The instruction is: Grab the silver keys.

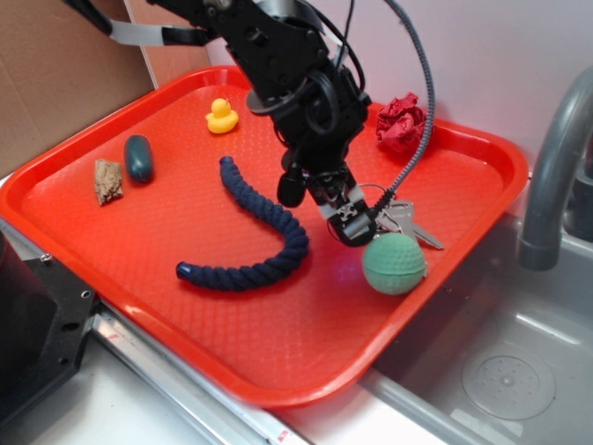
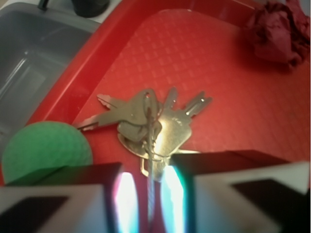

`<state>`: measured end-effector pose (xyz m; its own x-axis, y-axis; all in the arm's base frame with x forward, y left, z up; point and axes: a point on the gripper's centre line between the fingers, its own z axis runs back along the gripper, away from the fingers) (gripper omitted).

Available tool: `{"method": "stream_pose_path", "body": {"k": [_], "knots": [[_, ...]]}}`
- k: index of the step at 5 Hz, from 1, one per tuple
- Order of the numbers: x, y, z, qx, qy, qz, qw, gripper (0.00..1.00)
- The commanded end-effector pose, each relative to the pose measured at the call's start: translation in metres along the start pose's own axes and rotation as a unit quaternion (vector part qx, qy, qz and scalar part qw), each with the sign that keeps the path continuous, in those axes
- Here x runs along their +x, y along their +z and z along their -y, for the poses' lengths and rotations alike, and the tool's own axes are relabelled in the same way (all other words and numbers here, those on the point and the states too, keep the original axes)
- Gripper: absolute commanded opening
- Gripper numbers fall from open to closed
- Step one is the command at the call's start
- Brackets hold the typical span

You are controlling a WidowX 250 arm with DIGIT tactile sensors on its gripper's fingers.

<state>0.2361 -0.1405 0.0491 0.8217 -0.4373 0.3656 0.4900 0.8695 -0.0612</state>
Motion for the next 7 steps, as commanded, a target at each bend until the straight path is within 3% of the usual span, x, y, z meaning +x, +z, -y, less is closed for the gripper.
{"method": "stream_pose_path", "body": {"k": [1, 2, 3, 4, 5, 6, 7], "knots": [[0.004, 0.006, -0.002, -0.031, 0.007, 0.021, 0.999, 0.0], [0.003, 0.011, -0.004, -0.028, 0.006, 0.017, 0.999, 0.0], [-0.012, 0.071, -0.019, 0.023, 0.034, 0.067, 0.997, 0.0], [-0.035, 0.138, -0.039, 0.07, 0.141, 0.043, 0.987, 0.0], [-0.045, 0.195, -0.083, 0.006, 0.254, 0.005, 0.967, 0.0], [-0.05, 0.255, -0.119, 0.026, 0.293, -0.052, 0.954, 0.0], [-0.034, 0.288, -0.122, 0.037, 0.296, -0.069, 0.952, 0.0]]}}
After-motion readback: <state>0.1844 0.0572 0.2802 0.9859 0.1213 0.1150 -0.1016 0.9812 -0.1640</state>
